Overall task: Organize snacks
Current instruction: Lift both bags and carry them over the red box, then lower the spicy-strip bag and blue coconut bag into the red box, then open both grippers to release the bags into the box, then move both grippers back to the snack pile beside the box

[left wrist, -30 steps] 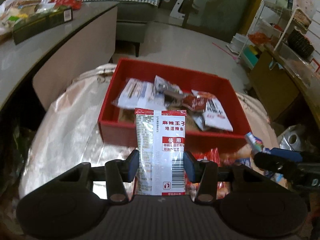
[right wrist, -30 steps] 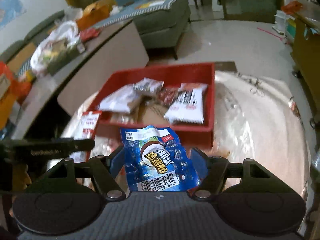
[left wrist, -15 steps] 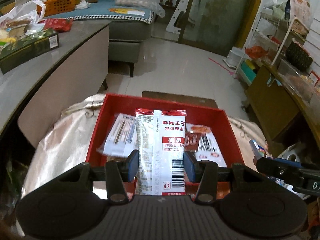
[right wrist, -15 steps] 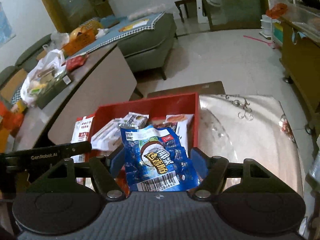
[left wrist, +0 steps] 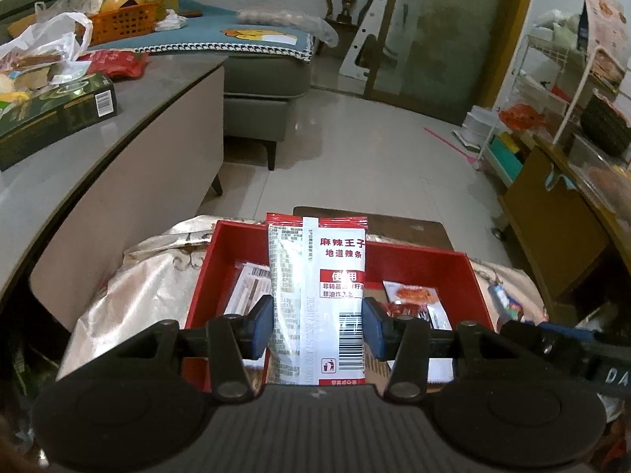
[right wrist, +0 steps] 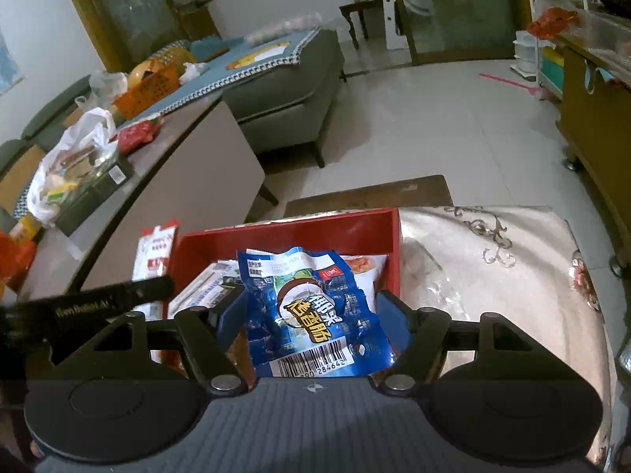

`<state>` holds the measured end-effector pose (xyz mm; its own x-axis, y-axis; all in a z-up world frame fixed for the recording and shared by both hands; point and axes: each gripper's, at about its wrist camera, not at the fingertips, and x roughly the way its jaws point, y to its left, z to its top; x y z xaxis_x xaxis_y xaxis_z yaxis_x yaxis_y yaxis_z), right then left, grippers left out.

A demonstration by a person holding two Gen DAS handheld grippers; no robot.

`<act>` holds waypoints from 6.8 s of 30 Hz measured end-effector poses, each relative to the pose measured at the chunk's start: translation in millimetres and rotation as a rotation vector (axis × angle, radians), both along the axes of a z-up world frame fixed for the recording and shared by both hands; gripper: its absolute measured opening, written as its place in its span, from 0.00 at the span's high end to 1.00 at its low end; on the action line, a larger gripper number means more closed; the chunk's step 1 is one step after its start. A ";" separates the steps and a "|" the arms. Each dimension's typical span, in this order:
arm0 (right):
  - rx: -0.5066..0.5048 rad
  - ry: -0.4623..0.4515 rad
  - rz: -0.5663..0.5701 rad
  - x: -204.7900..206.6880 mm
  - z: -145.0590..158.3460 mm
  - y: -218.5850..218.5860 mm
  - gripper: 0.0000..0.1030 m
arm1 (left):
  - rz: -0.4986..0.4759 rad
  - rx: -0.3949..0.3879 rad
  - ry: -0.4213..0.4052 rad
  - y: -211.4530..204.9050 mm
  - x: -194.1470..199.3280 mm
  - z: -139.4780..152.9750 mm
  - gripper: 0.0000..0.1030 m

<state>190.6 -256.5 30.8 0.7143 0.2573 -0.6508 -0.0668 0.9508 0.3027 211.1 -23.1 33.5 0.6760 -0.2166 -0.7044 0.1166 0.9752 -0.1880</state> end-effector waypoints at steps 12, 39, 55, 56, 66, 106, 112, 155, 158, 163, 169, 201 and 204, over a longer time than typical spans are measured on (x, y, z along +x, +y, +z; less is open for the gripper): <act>-0.010 0.018 0.008 25.9 -9.3 10.6 0.26 | -0.006 0.056 0.003 -18.9 20.6 -14.0 0.60; -0.059 0.063 0.010 40.1 -25.7 20.0 0.26 | -0.026 0.163 -0.005 -35.0 22.2 -28.6 0.60; -0.082 0.084 0.003 40.3 -32.2 19.2 0.26 | -0.026 0.176 0.012 -35.7 24.7 -35.4 0.60; -0.084 0.087 0.003 40.3 -33.0 19.3 0.26 | -0.026 0.178 0.013 -35.8 24.6 -36.1 0.60; -0.099 0.103 0.006 41.5 -38.1 20.6 0.26 | -0.026 0.190 0.028 -35.8 26.0 -42.2 0.60; -0.173 0.128 0.041 47.0 -52.9 35.1 0.25 | -0.028 0.217 0.059 -38.0 28.7 -57.7 0.59; -0.178 0.140 0.054 48.9 -56.7 40.0 0.25 | -0.030 0.220 0.057 -38.3 29.2 -59.1 0.59; -0.175 0.077 0.037 35.2 -33.6 35.8 0.21 | -0.021 0.239 0.022 -37.6 11.8 -38.0 0.42; -0.168 0.069 0.034 32.2 -29.7 34.1 0.21 | -0.020 0.239 0.020 -37.5 10.7 -36.3 0.42; -0.161 0.065 0.031 28.9 -27.2 31.6 0.20 | -0.016 0.231 0.017 -35.9 7.9 -33.5 0.40; -0.166 0.059 0.027 19.9 -22.3 28.9 0.20 | -0.017 0.211 0.012 -33.3 -2.6 -27.2 0.37; -0.181 0.175 0.006 -63.3 -39.9 2.8 0.17 | -0.158 0.215 0.145 -64.0 -81.1 -61.3 0.36; -0.185 0.189 -0.009 -67.3 -44.4 -7.1 0.16 | -0.167 0.202 0.163 -72.0 -77.7 -65.5 0.36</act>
<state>123.3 -263.6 -13.7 0.5777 0.1152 -0.8081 -0.0165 0.9914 0.1296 133.4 -95.1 -31.9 0.5176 -0.1593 -0.8406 0.2626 0.9647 -0.0211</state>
